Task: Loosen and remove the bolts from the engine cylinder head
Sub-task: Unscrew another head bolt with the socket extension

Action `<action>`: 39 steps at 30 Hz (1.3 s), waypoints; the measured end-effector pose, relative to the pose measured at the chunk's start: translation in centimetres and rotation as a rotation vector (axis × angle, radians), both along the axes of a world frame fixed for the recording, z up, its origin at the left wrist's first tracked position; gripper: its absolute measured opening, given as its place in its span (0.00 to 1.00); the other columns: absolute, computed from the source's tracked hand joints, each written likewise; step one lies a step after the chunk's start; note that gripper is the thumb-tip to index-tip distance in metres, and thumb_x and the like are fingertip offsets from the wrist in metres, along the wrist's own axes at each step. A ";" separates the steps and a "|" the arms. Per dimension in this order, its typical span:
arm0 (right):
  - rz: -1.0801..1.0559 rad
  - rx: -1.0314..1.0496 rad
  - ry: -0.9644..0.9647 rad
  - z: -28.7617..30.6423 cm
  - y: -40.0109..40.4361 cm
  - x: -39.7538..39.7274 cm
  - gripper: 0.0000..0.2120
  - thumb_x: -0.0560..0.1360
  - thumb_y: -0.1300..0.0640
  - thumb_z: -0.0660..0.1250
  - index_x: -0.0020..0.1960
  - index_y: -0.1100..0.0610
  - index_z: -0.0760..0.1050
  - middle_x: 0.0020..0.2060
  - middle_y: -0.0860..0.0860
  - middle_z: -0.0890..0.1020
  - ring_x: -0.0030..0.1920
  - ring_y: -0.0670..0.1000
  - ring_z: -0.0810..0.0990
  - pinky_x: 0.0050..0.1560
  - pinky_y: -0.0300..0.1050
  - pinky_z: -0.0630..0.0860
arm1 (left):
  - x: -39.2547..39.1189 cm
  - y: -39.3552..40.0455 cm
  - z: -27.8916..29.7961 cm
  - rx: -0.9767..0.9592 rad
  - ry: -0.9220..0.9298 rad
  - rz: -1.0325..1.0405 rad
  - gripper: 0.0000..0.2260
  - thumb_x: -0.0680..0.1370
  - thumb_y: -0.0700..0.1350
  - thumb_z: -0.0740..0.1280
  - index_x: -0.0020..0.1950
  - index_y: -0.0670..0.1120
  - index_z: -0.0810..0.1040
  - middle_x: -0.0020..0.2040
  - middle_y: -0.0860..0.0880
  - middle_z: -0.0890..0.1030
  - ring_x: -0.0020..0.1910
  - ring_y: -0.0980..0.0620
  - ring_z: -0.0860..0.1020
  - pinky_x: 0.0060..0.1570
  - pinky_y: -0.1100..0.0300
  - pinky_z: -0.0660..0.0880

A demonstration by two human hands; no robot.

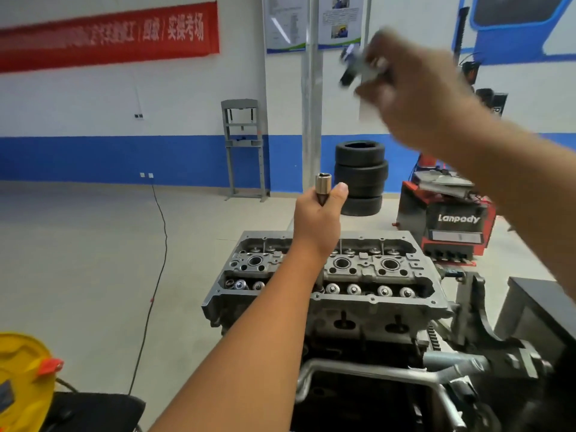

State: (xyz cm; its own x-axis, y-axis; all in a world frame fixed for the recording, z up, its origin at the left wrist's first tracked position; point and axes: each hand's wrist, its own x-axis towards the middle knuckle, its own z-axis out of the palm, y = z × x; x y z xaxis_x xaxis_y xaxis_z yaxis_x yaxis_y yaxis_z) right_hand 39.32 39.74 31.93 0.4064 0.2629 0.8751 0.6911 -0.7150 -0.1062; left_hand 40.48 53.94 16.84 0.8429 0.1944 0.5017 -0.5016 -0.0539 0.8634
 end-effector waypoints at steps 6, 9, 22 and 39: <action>-0.062 -0.367 0.399 -3.3 1.0 2.7 0.12 0.79 0.49 0.73 0.60 0.45 0.76 0.51 0.51 0.83 0.46 0.55 0.81 0.48 0.53 0.80 | -2.1 1.3 -0.4 0.025 -0.032 -0.296 0.11 0.87 0.51 0.59 0.46 0.49 0.71 0.32 0.54 0.69 0.30 0.57 0.66 0.30 0.61 0.65; -0.152 -0.615 0.530 -10.9 1.4 4.4 0.04 0.81 0.44 0.68 0.55 0.39 0.75 0.50 0.48 0.84 0.48 0.53 0.82 0.50 0.56 0.82 | -2.8 3.7 -1.5 0.196 -0.009 -0.340 0.10 0.89 0.45 0.54 0.59 0.47 0.74 0.41 0.47 0.78 0.41 0.55 0.78 0.45 0.66 0.76; -0.109 -0.470 0.396 -18.1 1.1 8.5 0.25 0.79 0.32 0.50 0.54 0.43 0.81 0.42 0.47 0.82 0.49 0.53 0.76 0.49 0.55 0.76 | -0.7 6.9 -3.2 0.199 -0.140 -0.206 0.10 0.78 0.35 0.73 0.52 0.50 0.83 0.47 0.43 0.87 0.50 0.40 0.86 0.56 0.47 0.83; 0.931 0.778 0.764 -16.9 7.8 4.2 0.16 0.85 0.49 0.61 0.47 0.60 0.77 0.31 0.50 0.79 0.32 0.48 0.77 0.37 0.44 0.76 | 1.1 6.4 -6.7 -0.147 0.101 -0.497 0.10 0.78 0.47 0.67 0.51 0.47 0.87 0.44 0.44 0.86 0.42 0.44 0.85 0.46 0.43 0.85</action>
State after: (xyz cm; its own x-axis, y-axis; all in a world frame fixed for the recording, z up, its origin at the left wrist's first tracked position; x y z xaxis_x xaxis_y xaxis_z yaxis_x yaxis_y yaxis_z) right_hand 43.56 47.55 15.02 0.7836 0.2542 0.5669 0.4632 0.3690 -0.8058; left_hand 41.54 60.34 10.09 0.8940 -0.1791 0.4107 -0.3495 0.2947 0.8894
